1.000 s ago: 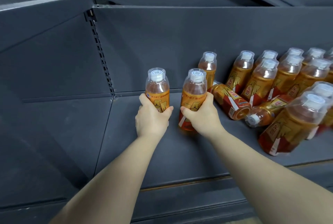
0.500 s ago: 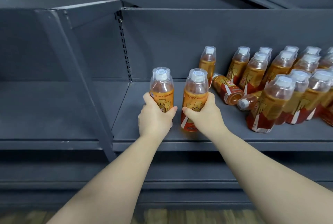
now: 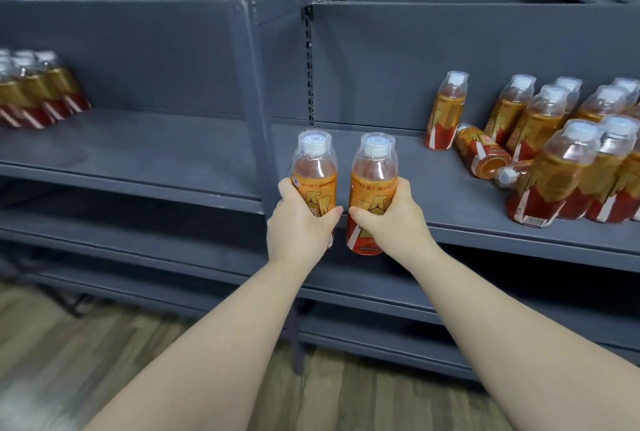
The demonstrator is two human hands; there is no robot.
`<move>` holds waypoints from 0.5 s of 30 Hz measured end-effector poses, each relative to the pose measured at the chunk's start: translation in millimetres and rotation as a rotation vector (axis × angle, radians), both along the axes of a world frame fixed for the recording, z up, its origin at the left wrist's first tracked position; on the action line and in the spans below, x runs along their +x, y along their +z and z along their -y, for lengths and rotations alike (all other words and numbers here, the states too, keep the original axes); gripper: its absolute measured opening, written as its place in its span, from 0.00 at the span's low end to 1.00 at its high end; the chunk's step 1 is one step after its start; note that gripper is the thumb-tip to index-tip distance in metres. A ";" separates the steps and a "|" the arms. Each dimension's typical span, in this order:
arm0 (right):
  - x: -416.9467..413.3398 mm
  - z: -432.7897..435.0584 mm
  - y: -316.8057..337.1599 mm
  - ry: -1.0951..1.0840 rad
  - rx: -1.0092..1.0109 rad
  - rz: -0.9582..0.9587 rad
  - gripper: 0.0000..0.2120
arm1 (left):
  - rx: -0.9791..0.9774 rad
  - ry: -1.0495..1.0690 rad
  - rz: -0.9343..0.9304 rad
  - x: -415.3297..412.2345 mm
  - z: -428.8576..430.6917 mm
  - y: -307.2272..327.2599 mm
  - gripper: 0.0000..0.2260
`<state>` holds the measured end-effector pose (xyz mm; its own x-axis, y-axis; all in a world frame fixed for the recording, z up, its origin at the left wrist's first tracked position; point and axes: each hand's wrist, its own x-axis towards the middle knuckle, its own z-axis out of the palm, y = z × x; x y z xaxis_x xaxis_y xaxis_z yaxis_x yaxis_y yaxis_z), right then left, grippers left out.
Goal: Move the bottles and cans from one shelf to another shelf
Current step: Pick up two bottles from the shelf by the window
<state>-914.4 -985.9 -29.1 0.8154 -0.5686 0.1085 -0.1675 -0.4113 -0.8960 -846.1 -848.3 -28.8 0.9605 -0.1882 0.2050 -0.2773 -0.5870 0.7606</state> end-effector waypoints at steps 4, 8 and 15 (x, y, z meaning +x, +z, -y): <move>12.5 -39.6 2.3 0.083 0.009 -0.001 0.30 | -0.011 0.057 -0.008 4.5 -42.4 0.0 0.31; 33.3 -89.8 3.3 0.170 0.002 -0.009 0.29 | -0.022 0.137 -0.019 18.7 -95.6 1.2 0.31; 80.7 -185.2 5.5 0.301 -0.033 -0.012 0.31 | -0.022 0.283 -0.019 47.6 -199.4 4.6 0.32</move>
